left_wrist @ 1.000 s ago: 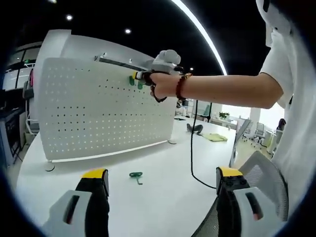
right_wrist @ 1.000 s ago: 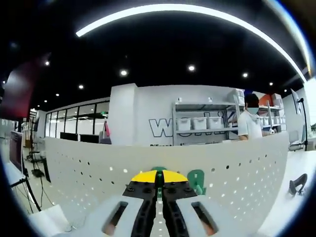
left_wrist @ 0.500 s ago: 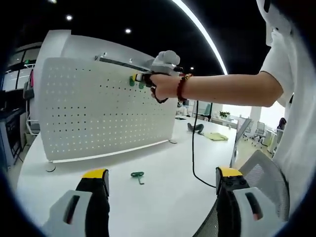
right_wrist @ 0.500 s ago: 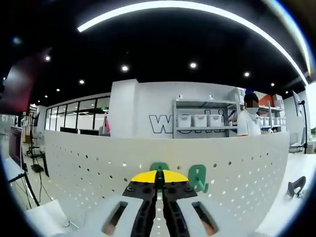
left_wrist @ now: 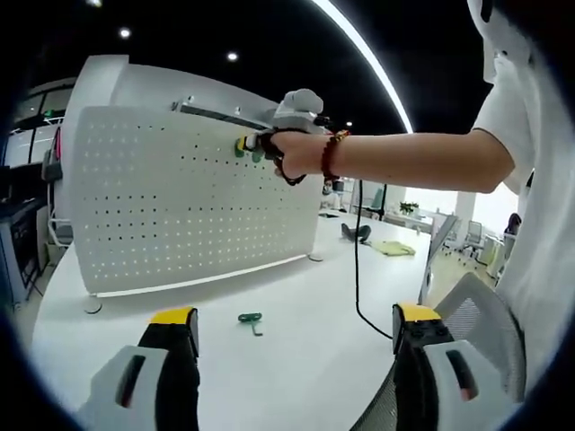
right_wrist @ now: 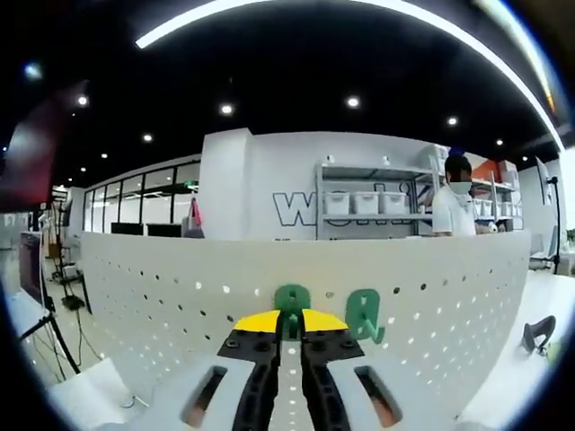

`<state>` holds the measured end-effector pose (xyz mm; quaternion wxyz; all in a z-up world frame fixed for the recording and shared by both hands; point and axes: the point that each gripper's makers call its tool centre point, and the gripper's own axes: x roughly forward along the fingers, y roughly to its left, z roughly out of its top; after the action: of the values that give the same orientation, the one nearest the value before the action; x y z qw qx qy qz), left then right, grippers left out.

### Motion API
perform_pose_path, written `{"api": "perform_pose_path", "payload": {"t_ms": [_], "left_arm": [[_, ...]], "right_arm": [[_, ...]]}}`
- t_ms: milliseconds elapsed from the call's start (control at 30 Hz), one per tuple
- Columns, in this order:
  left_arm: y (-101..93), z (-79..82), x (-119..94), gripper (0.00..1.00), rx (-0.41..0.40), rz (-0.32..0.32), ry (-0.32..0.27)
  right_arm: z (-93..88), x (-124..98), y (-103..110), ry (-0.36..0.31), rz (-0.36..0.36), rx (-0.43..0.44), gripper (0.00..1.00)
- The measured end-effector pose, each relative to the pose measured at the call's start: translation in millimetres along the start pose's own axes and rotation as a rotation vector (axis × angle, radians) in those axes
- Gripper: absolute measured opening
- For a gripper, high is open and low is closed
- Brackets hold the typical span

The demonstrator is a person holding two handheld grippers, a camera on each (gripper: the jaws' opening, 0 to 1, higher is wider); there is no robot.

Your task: Insert the hook assembly into the mounting plate slot until the hook locks in place.

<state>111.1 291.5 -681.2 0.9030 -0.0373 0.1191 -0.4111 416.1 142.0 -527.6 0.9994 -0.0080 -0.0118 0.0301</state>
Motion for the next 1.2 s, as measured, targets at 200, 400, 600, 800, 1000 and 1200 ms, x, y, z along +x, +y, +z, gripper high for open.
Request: {"api": "perform_pose_path", "payload": {"t_ms": [200,400,600,800,1000,1200], "left_arm": [[-0.8,-0.9,-0.6,0.91,0.0,0.0,0.004],[-2.2,-0.2,0.4,0.91,0.003,-0.005,0.004],[-1.1,0.3,0.0,0.91,0.001,-0.004,0.0],[-0.7,-1.3,-0.3,0.91,-0.003,-0.004,0.004],[-1.1,-1.7,0.6,0.9,-0.004,-0.006,0.006],[0.2,-2.5,-1.2,0.9,-0.004,-0.001,0.007]], "right_arm": [[2.6,2.1,-0.1,0.014,-0.004,0.011,0.02],[1.6,-0.6,0.7,0.038,-0.022,0.014,0.01],[1.1,-0.1,1.1,0.012,0.009,0.195,0.01],[3.3,-0.9,-4.7,0.001,0.005,0.194,0.01],[5.1,-4.8,3.2,-0.04,-0.013,0.054,0.01],[-1.6,-6.1,2.0,-0.05,-0.042,0.0,0.01]]}}
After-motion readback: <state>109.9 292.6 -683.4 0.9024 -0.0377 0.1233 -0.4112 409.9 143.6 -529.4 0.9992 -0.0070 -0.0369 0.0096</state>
